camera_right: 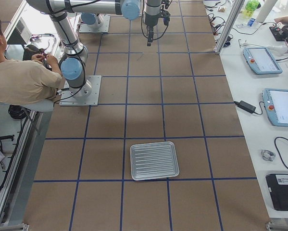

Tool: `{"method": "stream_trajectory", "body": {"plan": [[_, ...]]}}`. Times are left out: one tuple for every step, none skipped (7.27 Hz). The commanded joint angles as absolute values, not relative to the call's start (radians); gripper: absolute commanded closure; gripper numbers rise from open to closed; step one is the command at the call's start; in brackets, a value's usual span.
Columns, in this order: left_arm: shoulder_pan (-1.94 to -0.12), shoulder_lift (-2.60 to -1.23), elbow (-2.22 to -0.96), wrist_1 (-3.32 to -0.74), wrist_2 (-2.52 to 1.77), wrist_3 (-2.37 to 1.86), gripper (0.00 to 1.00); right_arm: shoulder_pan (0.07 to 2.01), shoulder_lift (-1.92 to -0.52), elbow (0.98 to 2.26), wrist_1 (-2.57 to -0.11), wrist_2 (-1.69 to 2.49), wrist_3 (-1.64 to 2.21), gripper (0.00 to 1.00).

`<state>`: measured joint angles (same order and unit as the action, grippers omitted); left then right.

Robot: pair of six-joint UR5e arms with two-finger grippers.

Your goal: Place bearing gear from tray to pile

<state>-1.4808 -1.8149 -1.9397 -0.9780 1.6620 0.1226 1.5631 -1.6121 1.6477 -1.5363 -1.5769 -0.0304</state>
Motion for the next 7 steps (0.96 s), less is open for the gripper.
{"method": "stream_trajectory", "body": {"plan": [[-1.326, -1.798, -1.986, -0.996, 1.693, 0.227, 0.82, 1.563, -1.612, 1.647, -1.534, -1.577, -0.029, 0.0], [-1.254, -1.792, -2.002, -1.009, 1.694, 0.3, 0.82, 1.563, -1.612, 1.644, -1.537, -1.577, -0.029, 0.0], [-1.189, -1.792, -2.029, -1.006, 1.684, 0.328, 0.83, 1.563, -1.612, 1.641, -1.537, -1.575, -0.029, 0.0], [-1.155, -1.804, -2.045, -1.0, 1.683, 0.359, 0.84, 1.563, -1.612, 1.643, -1.536, -1.577, -0.029, 0.0], [-1.151, -1.819, -2.046, -0.99, 1.68, 0.382, 0.85, 1.563, -1.612, 1.641, -1.537, -1.577, -0.029, 0.0], [-1.149, -1.822, -2.049, -0.991, 1.678, 0.385, 0.85, 1.563, -1.612, 1.641, -1.537, -1.578, -0.029, 0.0], [-1.147, -1.825, -2.049, -0.991, 1.661, 0.388, 0.85, 1.563, -1.614, 1.638, -1.545, -1.582, -0.029, 0.0]]}}
